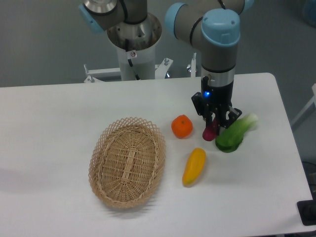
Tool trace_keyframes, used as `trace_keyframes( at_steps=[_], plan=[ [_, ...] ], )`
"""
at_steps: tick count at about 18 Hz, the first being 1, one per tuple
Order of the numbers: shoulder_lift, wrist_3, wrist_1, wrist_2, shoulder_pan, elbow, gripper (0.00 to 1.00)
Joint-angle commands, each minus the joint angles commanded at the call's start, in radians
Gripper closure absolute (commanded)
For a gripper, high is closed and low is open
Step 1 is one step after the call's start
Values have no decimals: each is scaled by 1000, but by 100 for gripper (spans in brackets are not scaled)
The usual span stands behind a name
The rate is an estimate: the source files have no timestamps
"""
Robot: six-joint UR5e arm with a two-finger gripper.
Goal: Place the sweet potato on the table
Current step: 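Hold the purple sweet potato in the gripper above the bok choy, then move the held sweet potato beside the yellow pepper and lower it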
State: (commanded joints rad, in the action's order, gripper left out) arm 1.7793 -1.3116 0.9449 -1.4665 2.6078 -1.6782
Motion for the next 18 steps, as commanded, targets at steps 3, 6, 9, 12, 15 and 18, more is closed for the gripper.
trace_keyframes(
  at_steps=[3, 6, 9, 12, 15, 18],
  plan=[
    [31, 27, -23, -2, -18, 6, 72],
    [80, 52, -106, -5, -18, 11, 72],
    [133, 51, -132, -8, -20, 31, 72],
    [213, 52, -251, -11, -20, 41, 72],
    [287, 51, -336, -12, -20, 55, 72],
    [340, 49, -342, -12, -22, 95, 72]
  ],
)
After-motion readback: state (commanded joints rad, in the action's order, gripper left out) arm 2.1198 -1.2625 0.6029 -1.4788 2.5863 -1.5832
